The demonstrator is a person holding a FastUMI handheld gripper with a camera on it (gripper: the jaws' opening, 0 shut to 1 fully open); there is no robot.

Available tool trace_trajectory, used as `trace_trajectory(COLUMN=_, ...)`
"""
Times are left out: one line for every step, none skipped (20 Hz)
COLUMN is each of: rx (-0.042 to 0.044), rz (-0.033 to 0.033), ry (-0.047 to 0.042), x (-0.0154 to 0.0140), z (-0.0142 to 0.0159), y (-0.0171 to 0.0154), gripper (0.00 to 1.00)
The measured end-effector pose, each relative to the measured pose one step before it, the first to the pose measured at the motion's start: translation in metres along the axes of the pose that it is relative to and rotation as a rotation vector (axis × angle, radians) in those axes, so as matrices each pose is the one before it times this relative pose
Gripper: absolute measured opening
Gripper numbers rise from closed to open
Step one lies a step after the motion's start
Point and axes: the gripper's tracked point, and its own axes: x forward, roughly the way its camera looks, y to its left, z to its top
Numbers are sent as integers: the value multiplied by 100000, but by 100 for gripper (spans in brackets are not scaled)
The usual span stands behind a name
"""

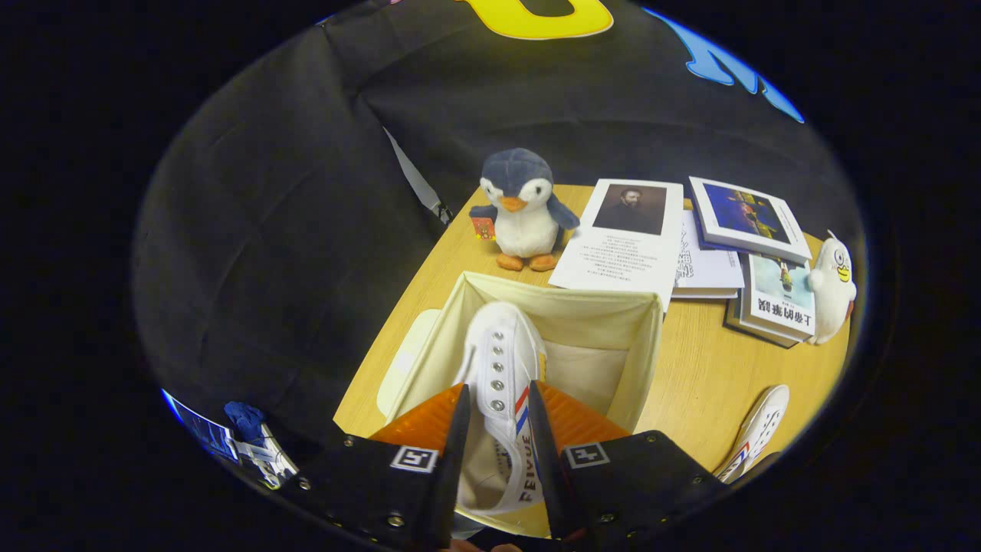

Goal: Open the storage box then place both shoes into the box .Put the left shoe in first, then the right shoe, with the right side of both shoes facing outward in a uniform manner.

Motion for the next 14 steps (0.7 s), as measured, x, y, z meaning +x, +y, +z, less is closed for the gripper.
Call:
trace_trajectory(rx=-2308, rz=-575, ry=-1880, x=-462, z=593, y=-185, gripper=66)
trace_trajectory(rx=-2149, rz=-1277, ry=-1455, x=-896, z=467, y=-467, gripper=81)
trace_trajectory(rx=-936, rz=-704, ry=-1439, x=-494, z=422, y=-412, gripper=96)
trace_trajectory(rx=198, rz=-180, ry=-1242, x=-473, z=111, y=-404, gripper=96)
trace_trajectory(rx=794, rz=-189, ry=-759, x=-563, z=54, y=-442, gripper=96)
trace_trajectory(rx=926, rz=-84, ry=-854, x=-656, z=22, y=-592, gripper=96)
trace_trajectory(rx=813, rz=-507, ry=-889, x=-637, z=69, y=-667, gripper=96)
trace_trajectory(rx=625, rz=-838, ry=-939, x=-750, z=-33, y=-822, gripper=96)
trace_trajectory(rx=471, rz=-844, ry=-2339, x=-779, z=181, y=-766, gripper=96)
trace_trajectory(rx=150, rz=-542, ry=-3313, x=-802, z=233, y=-568, gripper=96)
trace_trajectory(rx=-454, rz=-1069, ry=-2585, x=-841, z=157, y=-733, gripper=96)
trace_trajectory(rx=-256, rz=-1169, ry=-1747, x=-795, z=-125, y=-869, gripper=96)
trace_trajectory(rx=392, rz=-1120, ry=-1006, x=-693, z=-160, y=-820, gripper=96)
trace_trajectory(rx=795, rz=-1036, ry=-1408, x=-645, z=-96, y=-726, gripper=96)
